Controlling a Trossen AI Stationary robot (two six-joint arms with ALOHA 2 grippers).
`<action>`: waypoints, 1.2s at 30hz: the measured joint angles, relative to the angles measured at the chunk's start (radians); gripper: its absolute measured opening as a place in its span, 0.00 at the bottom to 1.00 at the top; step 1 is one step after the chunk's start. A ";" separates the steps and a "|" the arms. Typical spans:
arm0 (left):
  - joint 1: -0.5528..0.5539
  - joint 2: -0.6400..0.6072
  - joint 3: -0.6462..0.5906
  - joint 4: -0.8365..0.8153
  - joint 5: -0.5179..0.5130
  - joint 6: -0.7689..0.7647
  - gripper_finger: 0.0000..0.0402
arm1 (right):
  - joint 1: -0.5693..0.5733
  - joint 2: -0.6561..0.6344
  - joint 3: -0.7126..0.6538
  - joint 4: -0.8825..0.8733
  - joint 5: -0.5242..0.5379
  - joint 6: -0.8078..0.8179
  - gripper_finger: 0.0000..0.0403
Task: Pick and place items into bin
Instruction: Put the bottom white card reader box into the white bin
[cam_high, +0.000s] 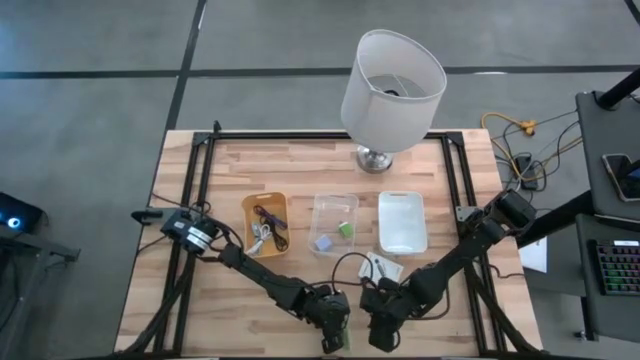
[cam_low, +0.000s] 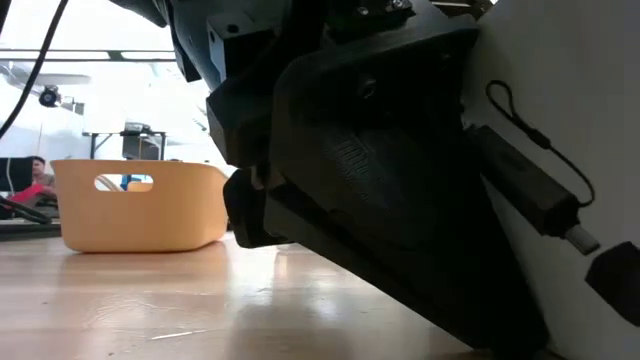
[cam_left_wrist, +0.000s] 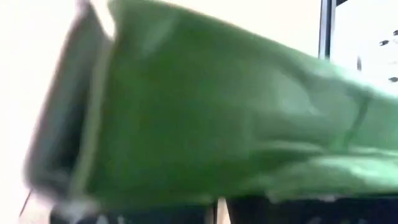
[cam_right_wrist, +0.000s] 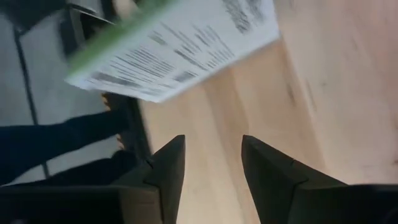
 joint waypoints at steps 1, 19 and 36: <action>0.000 0.000 -0.001 0.013 -0.001 0.000 0.00 | 0.000 0.000 0.013 -0.001 0.001 0.000 0.37; -0.002 0.002 -0.003 0.061 -0.022 0.060 0.00 | 0.081 0.126 0.180 -0.047 0.327 0.581 0.49; -0.021 -0.034 -0.048 0.059 -0.049 0.248 0.00 | 0.084 0.215 0.473 -0.312 0.362 0.703 0.49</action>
